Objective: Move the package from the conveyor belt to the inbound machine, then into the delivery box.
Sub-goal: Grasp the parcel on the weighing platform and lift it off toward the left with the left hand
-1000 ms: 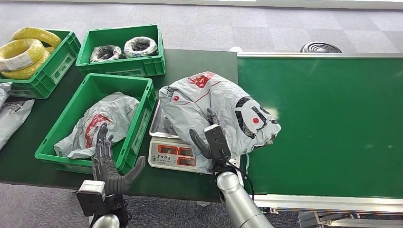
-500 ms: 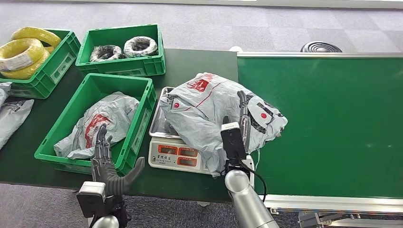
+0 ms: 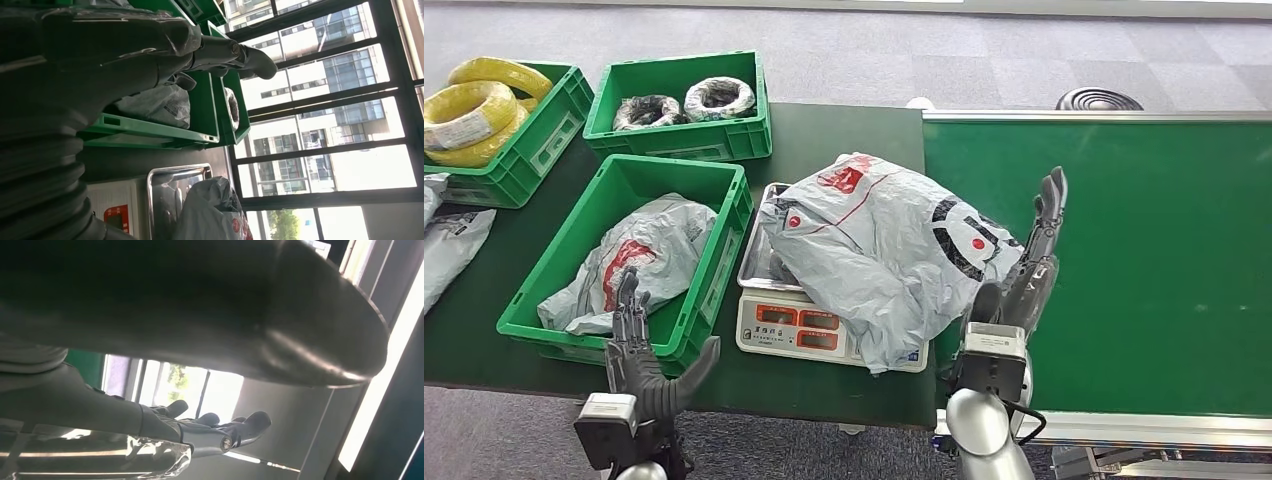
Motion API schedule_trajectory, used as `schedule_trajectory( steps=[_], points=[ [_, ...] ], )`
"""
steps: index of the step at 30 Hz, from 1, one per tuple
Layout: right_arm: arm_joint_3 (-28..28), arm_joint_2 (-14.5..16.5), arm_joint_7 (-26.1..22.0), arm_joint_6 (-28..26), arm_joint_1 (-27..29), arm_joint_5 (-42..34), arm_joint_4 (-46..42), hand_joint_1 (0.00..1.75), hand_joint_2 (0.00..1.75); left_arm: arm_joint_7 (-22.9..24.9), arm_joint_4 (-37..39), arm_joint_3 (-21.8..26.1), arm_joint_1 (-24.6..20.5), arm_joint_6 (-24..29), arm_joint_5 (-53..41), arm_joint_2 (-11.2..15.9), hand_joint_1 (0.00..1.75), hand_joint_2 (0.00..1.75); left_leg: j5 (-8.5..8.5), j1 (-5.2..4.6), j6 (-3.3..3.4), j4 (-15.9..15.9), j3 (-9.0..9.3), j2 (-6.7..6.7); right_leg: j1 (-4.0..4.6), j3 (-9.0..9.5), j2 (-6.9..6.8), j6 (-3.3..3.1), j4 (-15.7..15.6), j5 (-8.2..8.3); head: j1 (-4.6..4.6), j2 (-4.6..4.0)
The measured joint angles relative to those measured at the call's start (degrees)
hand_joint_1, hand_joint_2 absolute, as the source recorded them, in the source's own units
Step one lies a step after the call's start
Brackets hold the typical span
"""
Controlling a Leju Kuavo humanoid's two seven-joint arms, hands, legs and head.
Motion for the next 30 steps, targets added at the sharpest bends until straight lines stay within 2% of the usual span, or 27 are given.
schedule_trajectory(
  steps=[8, 12, 19, 23, 26, 30],
  points=[
    [0.1, 0.07, 1.31, 0.0, 2.4, -2.78, 1.37, 0.0, 0.0, -0.32, -1.19, 0.16, 1.3, 1.02, 0.36, 0.1, 0.0, 1.75, 0.0, 0.0, 0.0, 0.0, 0.0, 0.0, 0.0, 0.01, -0.01, 0.0, 0.0, 0.0, -0.01, 0.01],
    [0.14, 0.21, 1.11, 0.0, 3.54, -4.37, 4.51, 0.0, 1.75, -0.45, -1.19, 0.16, 1.37, 1.25, 0.92, 0.17, 0.0, 1.75, 0.0, 0.0, 0.0, 0.0, -0.01, -0.01, 0.0, 0.01, -0.01, 0.0, 0.0, 0.0, -0.01, 0.01],
    [0.97, 0.76, -0.84, 0.0, 5.23, -4.45, 11.29, 0.0, 1.75, -1.28, -0.72, -0.07, -0.38, 2.08, -2.19, 0.62, 0.0, 1.75, 0.0, 0.0, 0.0, 0.0, -0.02, -0.07, 0.0, -0.01, -0.04, 0.0, 0.0, -0.01, -0.01, 0.01],
    [0.03, 2.14, -4.63, -0.01, 6.02, 0.21, 13.1, 0.0, 1.75, -1.3, 1.14, 0.01, -3.77, 2.61, -2.95, 1.15, 0.0, 1.75, 0.01, 0.0, 0.0, 0.0, 0.0, -0.09, 0.0, -0.01, -0.04, 0.0, 0.0, -0.01, -0.01, -0.01],
    [-3.32, 4.59, -8.35, -0.07, 7.24, 6.87, 9.1, 0.0, 1.75, -1.3, 3.58, 0.04, -6.48, 2.42, -1.93, 1.49, 0.0, 1.75, 0.02, 0.0, 0.0, 0.0, -0.01, -0.12, 0.0, 0.0, -0.09, 0.0, 0.01, 0.0, -0.01, -0.01],
    [-7.42, 6.71, -9.13, -0.15, 7.62, 9.97, -0.72, 0.0, 1.75, -1.3, 6.72, 0.14, -8.74, 2.17, -0.73, 1.73, 0.0, 1.75, 0.01, 0.0, 0.0, 0.0, -0.01, -0.08, -0.02, -0.01, -0.07, 0.0, 0.01, 0.0, 0.0, 0.01]
  ],
)
